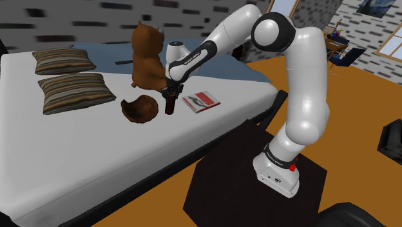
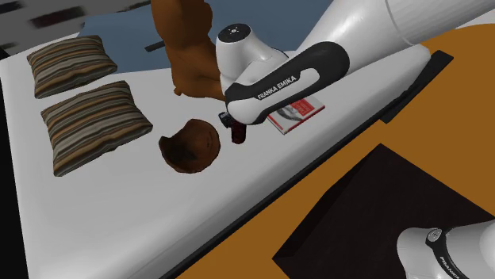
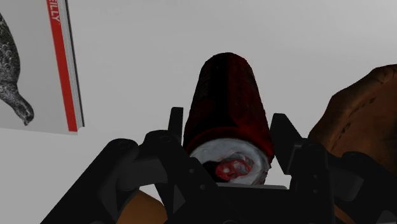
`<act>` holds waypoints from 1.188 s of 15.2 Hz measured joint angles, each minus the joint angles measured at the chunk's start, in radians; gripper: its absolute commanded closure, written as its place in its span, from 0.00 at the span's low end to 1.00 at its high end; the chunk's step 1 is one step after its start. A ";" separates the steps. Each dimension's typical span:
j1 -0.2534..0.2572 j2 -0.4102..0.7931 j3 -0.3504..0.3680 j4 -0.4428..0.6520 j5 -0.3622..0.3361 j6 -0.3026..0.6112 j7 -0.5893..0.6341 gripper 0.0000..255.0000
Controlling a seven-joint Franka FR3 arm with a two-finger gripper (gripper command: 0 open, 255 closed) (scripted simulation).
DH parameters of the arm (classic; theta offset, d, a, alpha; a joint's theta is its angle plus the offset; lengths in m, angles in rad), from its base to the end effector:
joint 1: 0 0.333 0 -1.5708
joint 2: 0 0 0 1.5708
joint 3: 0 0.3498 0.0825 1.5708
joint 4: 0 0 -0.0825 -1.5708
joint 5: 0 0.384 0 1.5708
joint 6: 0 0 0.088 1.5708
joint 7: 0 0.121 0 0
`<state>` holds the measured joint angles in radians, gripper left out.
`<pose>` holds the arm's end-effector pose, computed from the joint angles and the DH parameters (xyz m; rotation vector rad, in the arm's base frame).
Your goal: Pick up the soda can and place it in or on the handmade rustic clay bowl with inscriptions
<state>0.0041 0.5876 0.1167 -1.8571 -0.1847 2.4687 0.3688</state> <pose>0.6596 0.0732 0.2203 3.0911 -0.1943 0.0666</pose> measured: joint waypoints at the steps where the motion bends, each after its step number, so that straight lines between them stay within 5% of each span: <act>1: 0.000 0.000 0.000 0.000 0.000 0.000 0.000 1.00; 18: -0.011 -0.086 0.013 -0.002 0.020 -0.083 -0.018 1.00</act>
<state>-0.0069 0.5020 0.1302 -1.8588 -0.1650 2.3852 0.3509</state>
